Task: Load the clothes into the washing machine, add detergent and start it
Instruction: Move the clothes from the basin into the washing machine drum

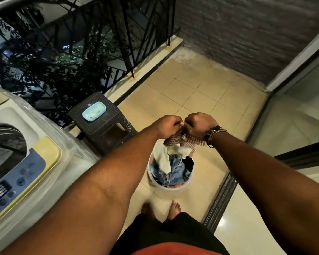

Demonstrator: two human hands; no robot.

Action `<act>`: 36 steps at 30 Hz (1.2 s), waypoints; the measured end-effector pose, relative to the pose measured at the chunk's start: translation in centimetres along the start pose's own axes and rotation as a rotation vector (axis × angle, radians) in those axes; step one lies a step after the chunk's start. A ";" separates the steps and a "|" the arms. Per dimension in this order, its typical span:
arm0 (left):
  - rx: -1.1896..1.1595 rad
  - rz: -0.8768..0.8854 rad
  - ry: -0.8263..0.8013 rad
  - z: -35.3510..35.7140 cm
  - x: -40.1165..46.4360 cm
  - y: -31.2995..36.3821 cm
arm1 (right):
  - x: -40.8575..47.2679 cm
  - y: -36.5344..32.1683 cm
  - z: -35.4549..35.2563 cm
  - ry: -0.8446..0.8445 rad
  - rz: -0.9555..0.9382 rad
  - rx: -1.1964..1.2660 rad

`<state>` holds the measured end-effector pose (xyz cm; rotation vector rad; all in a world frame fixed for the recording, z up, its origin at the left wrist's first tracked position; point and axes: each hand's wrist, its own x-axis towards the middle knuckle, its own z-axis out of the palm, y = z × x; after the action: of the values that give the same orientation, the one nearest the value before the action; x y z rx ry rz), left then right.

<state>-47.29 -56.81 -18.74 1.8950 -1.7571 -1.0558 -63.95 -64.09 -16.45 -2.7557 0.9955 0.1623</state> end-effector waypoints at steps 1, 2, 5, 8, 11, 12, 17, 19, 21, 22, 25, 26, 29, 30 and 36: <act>-0.021 -0.006 0.002 -0.1 -0.3 0.4 | -0.1 -0.2 -0.4 -0.001 0.006 0.018; -0.054 -0.019 0.014 -0.3 -0.4 0.7 | -0.1 -0.3 -0.8 0.005 0.009 0.041; -0.202 -0.059 0.053 -1.4 -1.2 1.9 | 0.3 -0.9 -2.3 0.039 0.028 0.176; -0.376 -0.089 0.025 -3.3 -2.4 2.7 | 1.7 -2.1 -4.2 0.088 0.071 0.431; -0.416 -0.105 0.012 -5.6 -4.0 3.7 | 4.0 -5.6 -7.0 0.123 0.039 0.715; -0.444 -0.112 0.079 -6.5 -4.4 3.7 | 4.8 -7.1 -8.0 0.132 0.010 0.796; -0.450 -0.143 0.566 -13.7 -9.2 2.0 | 7.5 -14.9 -11.9 0.302 -0.148 1.202; -0.494 -0.257 0.738 -17.2 -12.3 0.0 | 8.5 -17.8 -11.8 0.267 -0.191 1.320; -0.623 -0.301 0.925 -20.4 -16.4 -1.6 | 8.7 -21.1 -10.8 0.096 -0.247 1.243; -0.707 -0.320 1.032 -21.9 -18.7 -2.3 | 9.0 -22.5 -9.5 -0.020 -0.275 1.147; -0.904 -0.236 1.223 -26.0 -25.0 -2.8 | 8.7 -27.2 -6.3 -0.287 -0.359 0.774; -0.938 -0.195 1.262 -27.6 -27.4 -3.5 | 8.9 -29.6 -5.0 -0.323 -0.350 0.714; -0.972 -0.171 1.398 -31.0 -35.9 -7.9 | 10.0 -39.0 -2.9 -0.351 -0.214 0.881; -0.915 -0.193 1.466 -32.5 -40.1 -10.9 | 11.0 -44.2 -2.1 -0.376 -0.174 0.981; -0.226 -0.477 1.165 -32.2 -46.5 -20.1 | 14.3 -53.3 -4.4 -0.245 0.031 1.432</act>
<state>-8.11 -16.21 1.70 2.1090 -0.5273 -0.0976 -18.64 -33.88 -6.36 -1.3661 0.6390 -0.1623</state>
